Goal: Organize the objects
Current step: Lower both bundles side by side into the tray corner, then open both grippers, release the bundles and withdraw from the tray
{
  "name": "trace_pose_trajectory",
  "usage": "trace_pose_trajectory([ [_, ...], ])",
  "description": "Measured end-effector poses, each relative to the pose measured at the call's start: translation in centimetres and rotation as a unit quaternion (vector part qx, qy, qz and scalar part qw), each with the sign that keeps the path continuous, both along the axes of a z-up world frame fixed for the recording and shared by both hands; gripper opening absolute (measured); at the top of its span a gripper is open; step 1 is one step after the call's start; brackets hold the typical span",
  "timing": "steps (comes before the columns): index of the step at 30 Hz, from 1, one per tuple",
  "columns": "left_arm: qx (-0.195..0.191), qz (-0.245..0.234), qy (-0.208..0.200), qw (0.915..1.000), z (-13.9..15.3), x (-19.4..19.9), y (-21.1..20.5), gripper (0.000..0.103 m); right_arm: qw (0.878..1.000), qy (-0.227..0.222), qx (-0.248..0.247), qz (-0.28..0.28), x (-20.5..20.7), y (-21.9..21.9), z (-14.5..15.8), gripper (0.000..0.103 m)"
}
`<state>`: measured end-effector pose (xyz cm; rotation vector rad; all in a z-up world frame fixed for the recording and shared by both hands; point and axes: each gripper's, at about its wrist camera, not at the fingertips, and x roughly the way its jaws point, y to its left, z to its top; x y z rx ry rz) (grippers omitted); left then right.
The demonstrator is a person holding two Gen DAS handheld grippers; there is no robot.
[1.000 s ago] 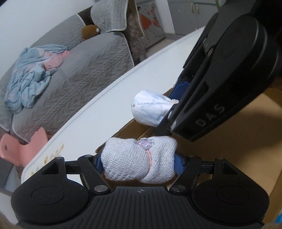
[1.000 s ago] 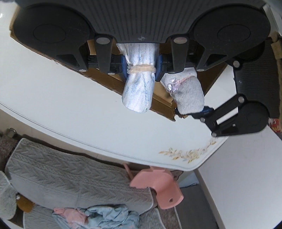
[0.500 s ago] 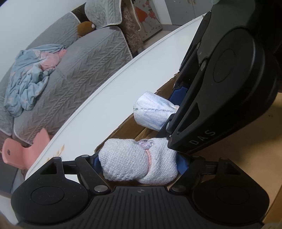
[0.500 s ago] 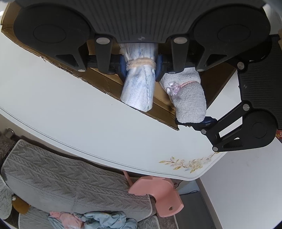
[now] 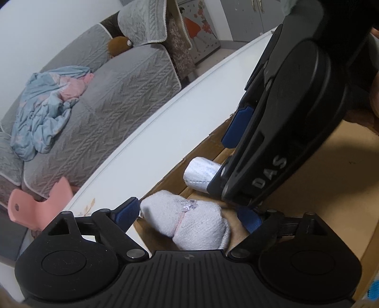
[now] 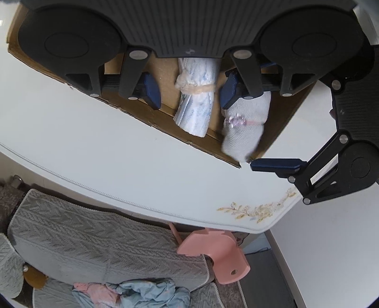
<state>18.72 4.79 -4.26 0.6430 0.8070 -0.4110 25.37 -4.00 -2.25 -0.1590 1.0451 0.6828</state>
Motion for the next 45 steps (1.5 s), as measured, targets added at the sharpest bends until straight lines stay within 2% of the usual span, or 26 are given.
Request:
trace_pose_trajectory([
  [13, -0.02, 0.017, -0.012, 0.9996, 4.2, -2.5, -0.3, 0.092, 1.0, -0.026, 0.002, 0.003, -2.5, -0.1, 3.8, 0.055],
  [17, -0.038, 0.022, -0.018, 0.9989, 5.9, -3.7, -0.4, 0.092, 0.999, -0.039, 0.002, 0.003, -3.3, -0.2, 5.1, 0.065],
  [22, -0.051, 0.041, -0.024, 0.9975, 7.9, -5.4, -0.4, 0.093, 0.999, -0.053, 0.006, 0.005, -4.8, -0.6, 6.8, 0.066],
  [25, -0.076, 0.058, -0.028, 0.995, 9.4, -6.7, 0.1, 0.094, 0.998, -0.061, 0.016, 0.003, -6.0, -1.3, 8.0, 0.068],
  [29, -0.118, 0.102, -0.032, 0.9872, 11.6, -8.3, 1.0, 0.097, 0.997, -0.068, 0.025, -0.001, -7.6, -2.2, 9.3, 0.073],
  [34, -0.164, 0.163, -0.035, 0.9721, 13.4, -10.4, 2.8, 0.099, 0.996, -0.077, 0.035, -0.014, -9.5, -4.1, 10.3, 0.078],
  [40, -0.216, 0.256, -0.025, 0.942, 13.3, -12.7, 5.3, 0.1, 0.995, -0.081, 0.038, -0.041, -11.3, -6.6, 10.6, 0.081],
  [45, -0.224, 0.278, -0.04, 0.933, 12.6, -16.6, 6.7, 0.1, 0.994, -0.079, 0.053, -0.056, -13.4, -9.1, 10.1, 0.085],
])
